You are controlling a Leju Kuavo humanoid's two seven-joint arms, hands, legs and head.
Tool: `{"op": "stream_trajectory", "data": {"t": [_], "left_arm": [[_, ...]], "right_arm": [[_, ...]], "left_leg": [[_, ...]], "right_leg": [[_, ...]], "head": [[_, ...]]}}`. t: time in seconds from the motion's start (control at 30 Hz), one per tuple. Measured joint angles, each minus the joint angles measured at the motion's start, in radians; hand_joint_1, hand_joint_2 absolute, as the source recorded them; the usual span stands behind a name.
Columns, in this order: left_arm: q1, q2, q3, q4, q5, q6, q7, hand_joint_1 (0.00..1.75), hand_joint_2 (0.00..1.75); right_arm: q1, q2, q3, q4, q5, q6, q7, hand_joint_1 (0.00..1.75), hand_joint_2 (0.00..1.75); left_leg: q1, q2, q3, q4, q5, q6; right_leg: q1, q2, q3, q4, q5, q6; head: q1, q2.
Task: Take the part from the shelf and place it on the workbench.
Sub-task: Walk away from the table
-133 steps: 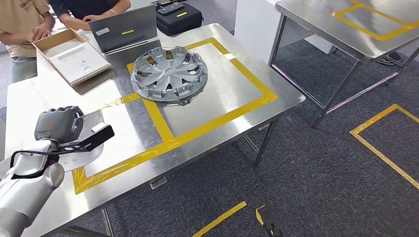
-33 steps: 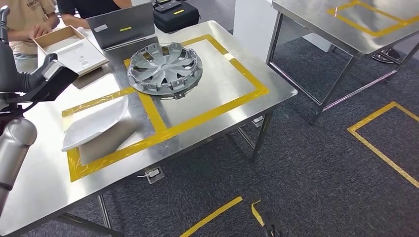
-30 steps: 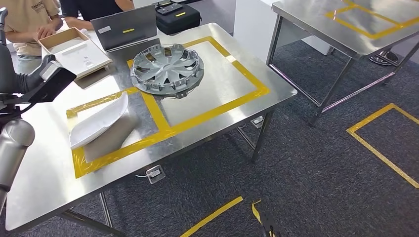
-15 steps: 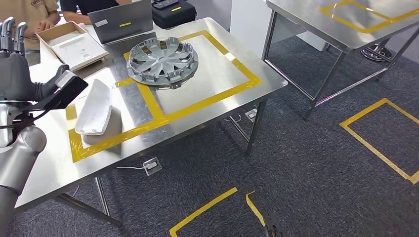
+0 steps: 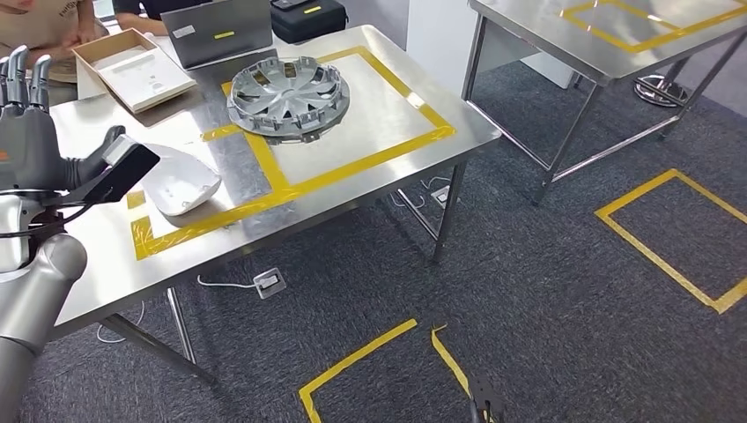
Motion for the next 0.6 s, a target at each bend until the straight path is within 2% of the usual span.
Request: {"op": "stream_trajectory", "data": {"t": [0.03, 0.07, 0.13, 0.17, 0.2, 0.23, 0.27, 0.3, 0.33, 0.37, 0.4, 0.43, 0.5, 0.53, 0.57, 0.6], "left_arm": [[-0.001, -0.002, 0.000, 0.000, 0.000, 0.000, 0.000, 0.00, 0.00], [-0.001, -0.004, 0.000, 0.000, 0.000, 0.000, 0.000, 0.00, 0.00], [-0.002, -0.007, 0.000, 0.002, 0.000, 0.000, 0.000, 0.00, 0.00], [-0.001, -0.008, 0.000, 0.003, 0.000, 0.000, 0.001, 0.00, 0.00], [0.001, -0.008, 0.000, 0.005, 0.000, 0.000, 0.001, 0.00, 0.00], [0.003, -0.008, 0.000, 0.006, -0.001, 0.000, 0.003, 0.00, 0.00], [0.004, -0.009, 0.000, 0.007, -0.002, 0.000, 0.006, 0.00, 0.00], [0.005, -0.009, 0.000, 0.008, -0.002, 0.000, 0.008, 0.00, 0.00], [0.005, -0.009, 0.000, 0.008, -0.003, 0.000, 0.010, 0.00, 0.00], [0.005, -0.009, 0.000, 0.007, -0.003, 0.000, 0.013, 0.00, 0.00], [0.005, -0.009, 0.000, 0.008, -0.004, 0.000, 0.015, 0.00, 0.00], [0.005, -0.009, 0.000, 0.008, -0.005, 0.000, 0.018, 0.00, 0.00], [0.006, -0.009, -0.001, 0.011, -0.007, -0.001, 0.022, 0.00, 0.00], [0.006, -0.007, -0.001, 0.012, -0.008, -0.002, 0.024, 0.00, 0.00], [0.006, -0.005, -0.001, 0.014, -0.009, -0.002, 0.025, 0.00, 0.00], [0.007, -0.003, -0.001, 0.015, -0.009, -0.003, 0.026, 0.00, 0.00]], "right_arm": [[0.000, 0.000, -0.001, 0.000, 0.000, 0.000, 0.000, 0.00, 0.00], [0.001, 0.001, -0.003, 0.000, 0.000, 0.000, 0.000, 0.00, 0.00], [0.000, 0.001, -0.004, 0.000, 0.000, 0.000, 0.000, 0.00, 0.00], [-0.001, 0.001, -0.004, 0.000, 0.000, 0.000, 0.000, 0.00, 0.00], [-0.001, 0.001, -0.005, 0.000, 0.000, 0.000, 0.000, 0.00, 0.00], [-0.001, 0.001, -0.005, 0.000, -0.001, 0.000, 0.000, 0.00, 0.00], [-0.001, 0.001, -0.006, 0.000, -0.001, 0.000, 0.000, 0.00, 0.00], [-0.001, 0.001, -0.007, 0.000, -0.002, 0.000, 0.000, 0.00, 0.00], [-0.002, 0.001, -0.009, 0.000, -0.002, 0.000, 0.000, 0.00, 0.00], [-0.003, 0.001, -0.010, 0.000, -0.003, 0.000, 0.000, 0.00, 0.00], [-0.004, 0.001, -0.011, 0.000, -0.003, 0.000, -0.001, 0.00, 0.00], [-0.004, 0.001, -0.011, 0.000, -0.003, 0.000, -0.001, 0.00, 0.00], [-0.003, 0.002, -0.012, 0.000, -0.003, 0.000, 0.000, 0.00, 0.00], [-0.004, 0.002, -0.012, 0.000, -0.003, 0.000, 0.000, 0.00, 0.00], [-0.004, 0.003, -0.013, 0.000, -0.003, 0.000, 0.000, 0.00, 0.00], [-0.004, 0.003, -0.013, 0.000, -0.004, 0.000, 0.000, 0.00, 0.00]], "left_leg": [[0.001, 0.002, -0.006, -0.003, 0.011, 0.010], [0.003, 0.003, -0.014, -0.007, 0.024, 0.019], [0.003, 0.004, -0.039, -0.008, 0.049, 0.030], [0.002, 0.004, -0.054, -0.007, 0.060, 0.032], [0.001, 0.004, -0.069, -0.006, 0.071, 0.033], [-0.001, 0.004, -0.083, -0.005, 0.081, 0.032], [-0.002, 0.004, -0.097, -0.003, 0.091, 0.030], [-0.002, 0.004, -0.109, -0.001, 0.100, 0.028], [-0.003, 0.005, -0.121, 0.002, 0.108, 0.025], [-0.004, 0.005, -0.129, 0.004, 0.116, 0.020], [-0.004, 0.005, -0.133, 0.005, 0.122, 0.015], [-0.004, 0.006, -0.136, 0.004, 0.130, 0.009], [-0.004, 0.005, -0.138, -0.001, 0.143, -0.003], [-0.004, 0.004, -0.144, 0.003, 0.135, -0.009], [-0.003, 0.002, -0.155, 0.023, 0.111, -0.015], [-0.001, 0.001, -0.171, 0.064, 0.070, -0.020]], "right_leg": [[0.000, 0.000, -0.006, 0.007, -0.013, 0.005], [-0.001, 0.000, -0.018, 0.033, -0.044, 0.009], [0.001, 0.000, -0.057, 0.146, -0.143, 0.012], [0.002, 0.001, -0.074, 0.213, -0.180, 0.014], [0.004, 0.001, -0.081, 0.264, -0.197, 0.014], [0.005, 0.001, -0.073, 0.284, -0.191, 0.013], [0.006, 0.001, -0.045, 0.266, -0.170, 0.011], [0.008, 0.000, 0.000, 0.215, -0.147, 0.007], [0.010, 0.000, 0.054, 0.143, -0.140, 0.002], [0.014, 0.001, 0.098, 0.080, -0.139, -0.004], [0.017, 0.001, 0.126, 0.035, -0.146, -0.010], [0.021, 0.002, 0.136, 0.012, -0.153, -0.017], [0.019, 0.001, 0.128, 0.002, -0.138, -0.032], [0.016, -0.001, 0.121, -0.001, -0.127, -0.040], [0.013, -0.003, 0.113, -0.005, -0.115, -0.046], [0.010, -0.004, 0.102, -0.009, -0.102, -0.051]], "head": [[0.000, 0.000], [-0.001, 0.000], [0.001, 0.000], [0.002, 0.000], [0.002, 0.000], [0.002, 0.000], [0.002, 0.000], [0.002, 0.000], [0.002, 0.000], [0.002, 0.000], [0.003, 0.000], [0.003, 0.000], [0.004, 0.000], [0.003, 0.000], [0.001, 0.000], [-0.001, 0.000]]}}
